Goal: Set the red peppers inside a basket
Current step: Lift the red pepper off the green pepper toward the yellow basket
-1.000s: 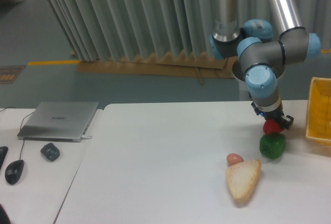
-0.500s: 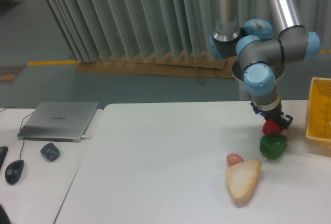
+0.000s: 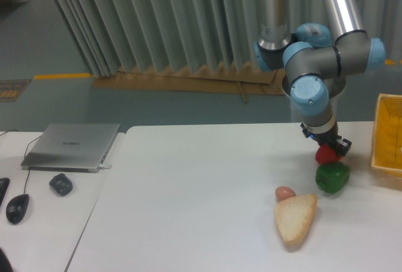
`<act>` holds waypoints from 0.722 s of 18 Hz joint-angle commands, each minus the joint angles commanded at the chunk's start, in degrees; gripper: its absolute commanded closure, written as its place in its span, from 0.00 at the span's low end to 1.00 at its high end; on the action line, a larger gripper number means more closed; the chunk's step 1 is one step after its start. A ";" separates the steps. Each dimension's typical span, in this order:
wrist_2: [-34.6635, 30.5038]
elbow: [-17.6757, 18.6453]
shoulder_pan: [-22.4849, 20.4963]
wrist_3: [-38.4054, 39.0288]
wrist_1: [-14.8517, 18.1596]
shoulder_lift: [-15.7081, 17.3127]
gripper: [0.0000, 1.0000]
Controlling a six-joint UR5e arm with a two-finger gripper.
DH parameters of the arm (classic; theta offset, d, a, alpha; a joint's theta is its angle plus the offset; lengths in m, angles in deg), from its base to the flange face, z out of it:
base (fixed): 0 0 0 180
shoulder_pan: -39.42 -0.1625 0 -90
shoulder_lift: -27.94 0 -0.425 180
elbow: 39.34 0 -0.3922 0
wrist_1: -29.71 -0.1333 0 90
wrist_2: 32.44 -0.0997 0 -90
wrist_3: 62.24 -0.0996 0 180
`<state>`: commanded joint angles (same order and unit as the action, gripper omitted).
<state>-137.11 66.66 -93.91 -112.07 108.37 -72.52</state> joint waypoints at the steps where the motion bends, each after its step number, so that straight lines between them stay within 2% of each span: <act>1: 0.00 -0.09 0.00 -0.17 0.52 0.17 0.84; 4: 0.70 -2.19 0.00 -0.53 3.86 1.58 0.84; 7: 2.89 -7.02 -0.26 -2.19 9.56 2.02 0.84; 12: 2.99 -10.28 -0.97 -5.70 13.36 2.20 0.84; 13: 2.55 -10.98 -2.79 -10.85 13.45 3.33 0.84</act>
<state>-134.56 55.68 -96.71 -122.92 121.82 -69.19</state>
